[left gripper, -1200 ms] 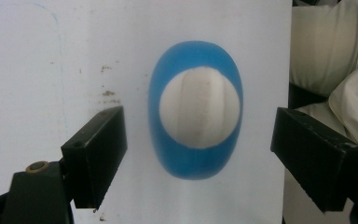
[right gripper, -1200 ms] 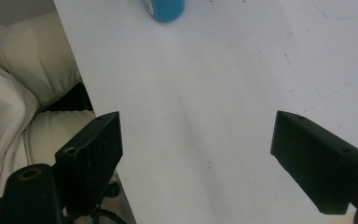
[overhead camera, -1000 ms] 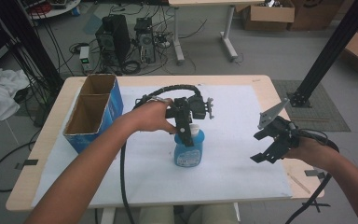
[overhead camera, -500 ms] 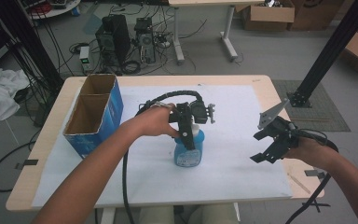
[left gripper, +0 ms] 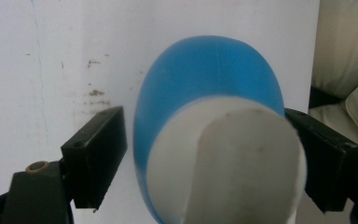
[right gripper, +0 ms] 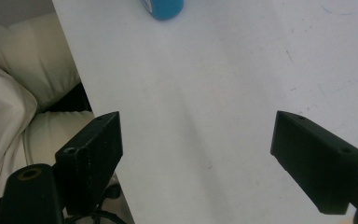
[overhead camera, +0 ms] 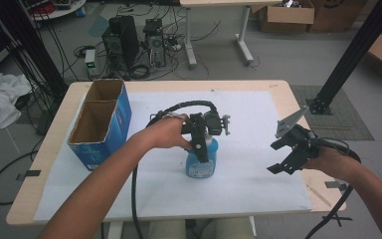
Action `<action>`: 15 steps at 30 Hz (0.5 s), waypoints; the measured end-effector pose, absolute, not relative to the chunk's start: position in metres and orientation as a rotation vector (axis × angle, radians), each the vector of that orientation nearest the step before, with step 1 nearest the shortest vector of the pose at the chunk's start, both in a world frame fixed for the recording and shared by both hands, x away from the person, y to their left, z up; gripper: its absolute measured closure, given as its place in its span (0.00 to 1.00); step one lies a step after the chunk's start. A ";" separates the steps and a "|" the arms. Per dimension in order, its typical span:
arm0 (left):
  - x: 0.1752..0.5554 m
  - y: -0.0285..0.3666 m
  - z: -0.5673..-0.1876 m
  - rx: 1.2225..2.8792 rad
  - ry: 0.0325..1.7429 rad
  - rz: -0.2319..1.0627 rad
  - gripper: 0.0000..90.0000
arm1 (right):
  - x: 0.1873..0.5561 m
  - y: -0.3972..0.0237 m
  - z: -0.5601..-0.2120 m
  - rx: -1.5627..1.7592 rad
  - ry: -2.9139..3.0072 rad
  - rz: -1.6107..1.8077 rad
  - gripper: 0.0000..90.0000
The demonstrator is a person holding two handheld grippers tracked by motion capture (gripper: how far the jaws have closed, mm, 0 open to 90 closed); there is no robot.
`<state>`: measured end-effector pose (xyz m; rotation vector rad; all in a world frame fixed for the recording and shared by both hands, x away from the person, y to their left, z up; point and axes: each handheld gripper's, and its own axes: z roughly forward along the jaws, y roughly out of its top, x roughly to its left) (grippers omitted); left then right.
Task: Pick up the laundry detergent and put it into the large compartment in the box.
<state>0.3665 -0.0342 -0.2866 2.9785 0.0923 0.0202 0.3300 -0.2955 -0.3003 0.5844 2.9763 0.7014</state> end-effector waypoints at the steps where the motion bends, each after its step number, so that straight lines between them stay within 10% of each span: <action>1: 0.366 -0.034 -0.287 2.978 0.093 0.021 0.21 | 0.330 -0.296 -0.301 0.584 2.976 0.701 0.18; 15: 0.367 -0.033 -0.289 2.978 0.116 0.030 0.24 | 0.330 -0.295 -0.299 0.586 2.975 0.708 0.19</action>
